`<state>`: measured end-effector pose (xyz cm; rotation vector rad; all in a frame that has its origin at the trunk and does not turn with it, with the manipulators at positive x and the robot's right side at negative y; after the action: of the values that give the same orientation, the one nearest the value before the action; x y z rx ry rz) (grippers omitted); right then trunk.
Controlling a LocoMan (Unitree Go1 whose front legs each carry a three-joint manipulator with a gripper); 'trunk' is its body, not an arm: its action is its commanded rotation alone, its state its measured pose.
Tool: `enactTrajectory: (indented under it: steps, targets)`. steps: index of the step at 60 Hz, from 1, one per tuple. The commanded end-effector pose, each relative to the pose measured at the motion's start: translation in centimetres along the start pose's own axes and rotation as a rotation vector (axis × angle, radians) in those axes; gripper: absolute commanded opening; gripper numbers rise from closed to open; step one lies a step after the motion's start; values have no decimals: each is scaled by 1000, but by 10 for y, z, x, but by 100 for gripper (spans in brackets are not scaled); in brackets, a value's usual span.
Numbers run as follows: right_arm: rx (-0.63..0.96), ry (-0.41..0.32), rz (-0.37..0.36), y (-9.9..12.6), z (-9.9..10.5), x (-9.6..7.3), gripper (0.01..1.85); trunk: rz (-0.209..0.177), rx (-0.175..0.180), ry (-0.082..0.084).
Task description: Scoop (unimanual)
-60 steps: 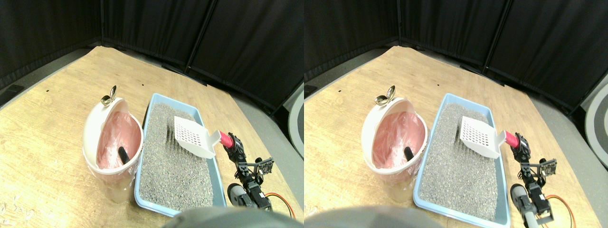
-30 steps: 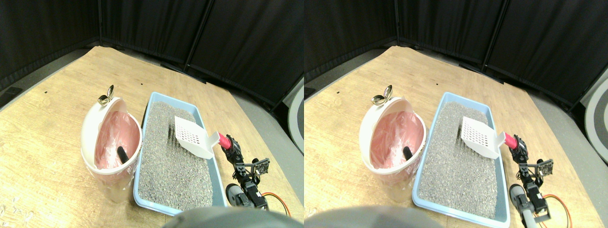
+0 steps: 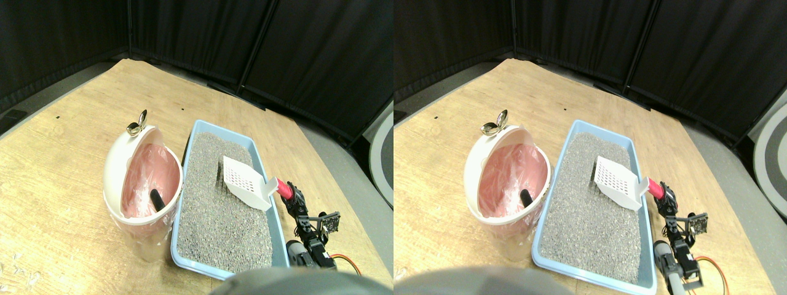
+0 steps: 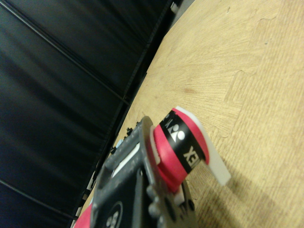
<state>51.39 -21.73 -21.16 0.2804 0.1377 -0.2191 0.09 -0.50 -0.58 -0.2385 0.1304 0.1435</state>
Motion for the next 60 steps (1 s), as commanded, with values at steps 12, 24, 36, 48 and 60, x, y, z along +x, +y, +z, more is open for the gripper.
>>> enactTrajectory:
  steps: [12, 24, 36, 48, 60]
  targets:
    - [20, 36, -32, -5, -13, -1, 6, 9, -14, -6]
    - [30, 96, -27, -8, -6, -2, 101, 8, -17, -7]
    - [19, 100, -4, -8, 2, -1, 127, 9, -20, -8]
    - [0, 125, 20, -5, 13, -6, 135, 7, -22, -6]
    - [-35, 182, 60, -8, 35, -17, 138, 0, -18, -7]
